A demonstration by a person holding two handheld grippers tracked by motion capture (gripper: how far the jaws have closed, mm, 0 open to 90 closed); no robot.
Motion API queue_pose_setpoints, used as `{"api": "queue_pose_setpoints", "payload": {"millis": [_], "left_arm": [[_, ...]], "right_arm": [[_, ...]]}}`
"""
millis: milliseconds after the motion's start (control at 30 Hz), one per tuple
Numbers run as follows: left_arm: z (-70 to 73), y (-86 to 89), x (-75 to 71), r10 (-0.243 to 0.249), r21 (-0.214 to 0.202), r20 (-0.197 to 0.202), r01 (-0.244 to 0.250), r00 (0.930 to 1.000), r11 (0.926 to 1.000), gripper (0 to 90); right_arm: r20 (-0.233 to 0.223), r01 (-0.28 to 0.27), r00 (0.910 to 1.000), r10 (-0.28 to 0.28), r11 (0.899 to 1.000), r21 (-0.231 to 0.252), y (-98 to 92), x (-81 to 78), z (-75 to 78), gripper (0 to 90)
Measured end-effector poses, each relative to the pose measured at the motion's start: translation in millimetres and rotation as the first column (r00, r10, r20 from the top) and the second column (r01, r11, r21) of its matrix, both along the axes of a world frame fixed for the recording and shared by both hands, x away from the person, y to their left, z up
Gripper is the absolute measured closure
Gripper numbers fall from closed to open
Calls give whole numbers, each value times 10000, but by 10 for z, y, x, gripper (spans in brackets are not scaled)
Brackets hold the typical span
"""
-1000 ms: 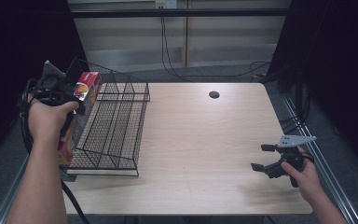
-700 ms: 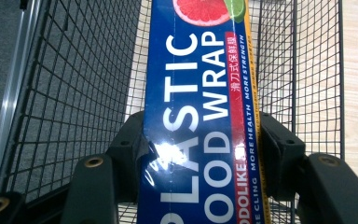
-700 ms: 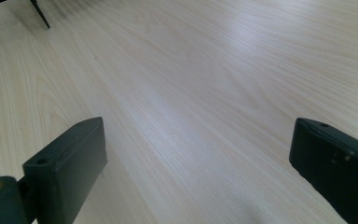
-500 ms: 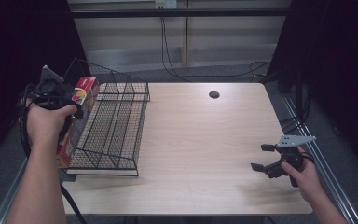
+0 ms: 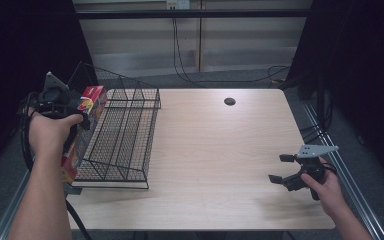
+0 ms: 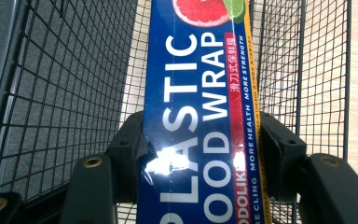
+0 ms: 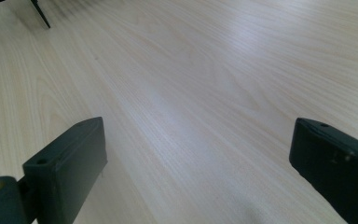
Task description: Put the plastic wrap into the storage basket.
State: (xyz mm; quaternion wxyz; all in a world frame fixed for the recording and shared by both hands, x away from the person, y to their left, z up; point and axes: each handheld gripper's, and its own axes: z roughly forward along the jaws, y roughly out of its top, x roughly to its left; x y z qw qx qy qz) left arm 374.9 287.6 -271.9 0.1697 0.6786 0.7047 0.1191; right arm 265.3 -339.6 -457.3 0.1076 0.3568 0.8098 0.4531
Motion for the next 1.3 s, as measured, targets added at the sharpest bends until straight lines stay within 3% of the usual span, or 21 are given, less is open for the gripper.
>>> {"api": "queue_pose_setpoints", "payload": {"millis": [700, 800, 867, 933, 1133, 1300], "left_arm": [[-31, -45, 66, -63, 116, -433, 68, 9990, 9999, 403], [17, -59, 79, 86, -201, 46, -85, 10000, 9998, 382], [156, -116, 108, -30, -70, 407, 32, 9992, 10000, 378], [185, -157, 114, -194, 137, 471, 188, 9987, 9997, 376], [118, -180, 144, -103, -271, 383, 114, 9992, 9996, 294], [130, -172, 144, -128, -244, 549, 142, 9984, 9996, 276]], "right_arm": [[-11, -64, 10000, 64, 10000, -36, 10, 6, -7, 34], [-4, -42, 10000, 42, 10000, -26, 6, 4, -9, 34], [-6, -29, 10000, 29, 10000, -19, 3, 3, -7, 34], [-5, -43, 10000, 43, 10000, -32, 0, 1, -5, 34], [36, 10, 10000, -10, 10000, 26, -27, -9, 3, 34], [47, 46, 10000, -46, 10000, 32, -37, -7, -2, 34]]}}
